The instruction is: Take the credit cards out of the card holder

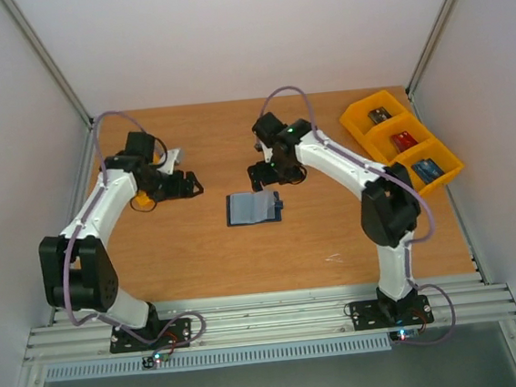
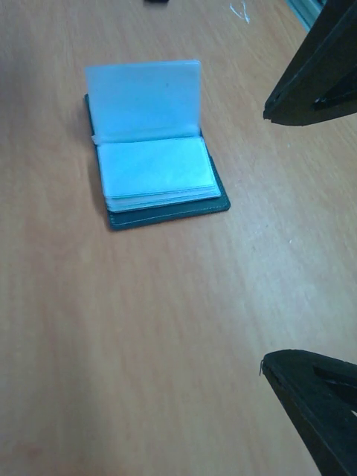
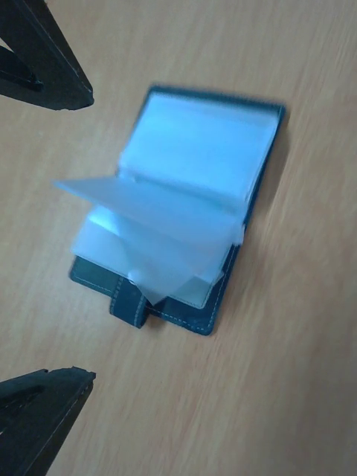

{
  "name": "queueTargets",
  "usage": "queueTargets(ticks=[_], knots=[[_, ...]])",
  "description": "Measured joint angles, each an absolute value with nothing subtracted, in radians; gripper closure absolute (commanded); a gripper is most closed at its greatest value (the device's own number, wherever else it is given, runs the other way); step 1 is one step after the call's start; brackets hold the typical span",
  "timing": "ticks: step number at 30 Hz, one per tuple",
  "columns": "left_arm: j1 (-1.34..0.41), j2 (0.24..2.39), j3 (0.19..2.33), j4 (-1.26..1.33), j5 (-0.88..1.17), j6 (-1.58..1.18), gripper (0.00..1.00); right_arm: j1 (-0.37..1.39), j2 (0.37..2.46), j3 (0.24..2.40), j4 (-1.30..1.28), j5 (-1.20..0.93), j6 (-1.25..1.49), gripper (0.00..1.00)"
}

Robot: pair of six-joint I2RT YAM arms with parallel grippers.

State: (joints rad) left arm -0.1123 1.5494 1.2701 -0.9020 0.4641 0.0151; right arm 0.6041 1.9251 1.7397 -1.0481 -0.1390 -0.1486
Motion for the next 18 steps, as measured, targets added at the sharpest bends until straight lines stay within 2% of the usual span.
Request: queueTargets(ticks=[5,11,15,18], knots=[[-0.145,1.524,1.130,-0.804,0.490,-0.137,0.15,0.607,2.061,1.718,-1.008,-0.142,-0.107,0.05],[-0.181,1.555,1.061,-0.704,0.489,-0.239,0.14,0.616,2.150,1.718,-0.982,-0.151,-0.075,0.08],[-0.187,1.594,1.054,-0.645,0.486,-0.267,0.13,0.616,2.191,1.716,-0.973,-0.165,-0.062,0.19],[-0.188,1.612,1.044,-0.617,0.485,-0.278,0.13,0.616,2.201,1.715,-0.971,-0.160,-0.060,0.37]])
